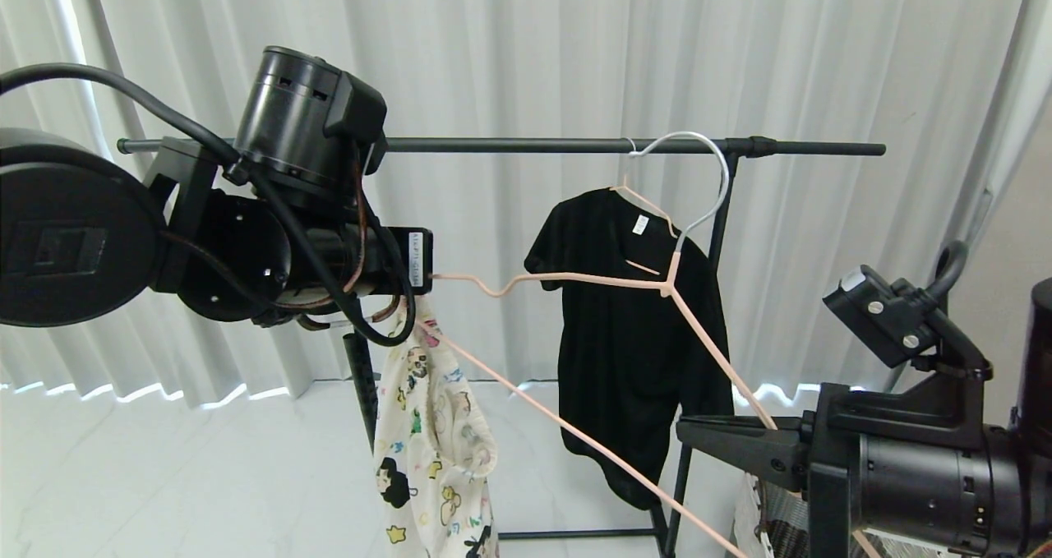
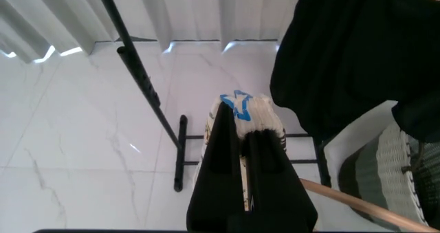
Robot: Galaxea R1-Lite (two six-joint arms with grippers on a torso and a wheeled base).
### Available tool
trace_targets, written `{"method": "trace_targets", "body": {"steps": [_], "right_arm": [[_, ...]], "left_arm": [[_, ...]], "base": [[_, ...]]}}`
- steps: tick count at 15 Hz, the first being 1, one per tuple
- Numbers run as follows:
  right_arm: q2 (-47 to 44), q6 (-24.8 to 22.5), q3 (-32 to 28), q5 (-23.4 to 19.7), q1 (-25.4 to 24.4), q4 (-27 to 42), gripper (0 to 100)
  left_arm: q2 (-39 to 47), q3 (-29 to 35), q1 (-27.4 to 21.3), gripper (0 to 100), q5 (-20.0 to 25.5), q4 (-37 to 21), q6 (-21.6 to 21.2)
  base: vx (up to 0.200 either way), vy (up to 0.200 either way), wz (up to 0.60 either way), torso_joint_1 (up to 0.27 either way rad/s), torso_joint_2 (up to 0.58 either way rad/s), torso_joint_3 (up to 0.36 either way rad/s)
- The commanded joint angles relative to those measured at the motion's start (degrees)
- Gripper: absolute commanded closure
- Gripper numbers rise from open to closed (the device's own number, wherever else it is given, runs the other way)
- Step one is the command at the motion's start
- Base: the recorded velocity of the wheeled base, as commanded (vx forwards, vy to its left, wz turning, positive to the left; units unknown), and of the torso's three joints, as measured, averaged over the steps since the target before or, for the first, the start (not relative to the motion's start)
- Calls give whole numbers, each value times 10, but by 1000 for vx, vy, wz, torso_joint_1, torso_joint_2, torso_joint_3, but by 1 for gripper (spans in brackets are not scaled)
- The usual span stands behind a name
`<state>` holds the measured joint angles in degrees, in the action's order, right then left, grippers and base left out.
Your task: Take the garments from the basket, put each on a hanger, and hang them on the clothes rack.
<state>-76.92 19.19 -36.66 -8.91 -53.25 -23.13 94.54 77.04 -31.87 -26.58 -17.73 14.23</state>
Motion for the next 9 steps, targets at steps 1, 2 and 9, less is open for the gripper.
{"method": "trace_targets", "body": {"steps": [1,2,9], "right_arm": [[-1,0,-2,-1,0,0,100],[-3,-1,-2,-1,0,0,100],[12,-1,1,0,3,3,100]], "left_arm": [[-2,0,-4,100,-1,1,0],[-2,0,-9,100,-1,1,0],[1,-1,9,100,-15,16,0]], "base": [[0,0,0,0,0,0],[0,0,0,0,0,0],[0,0,0,0,0,0]]}}
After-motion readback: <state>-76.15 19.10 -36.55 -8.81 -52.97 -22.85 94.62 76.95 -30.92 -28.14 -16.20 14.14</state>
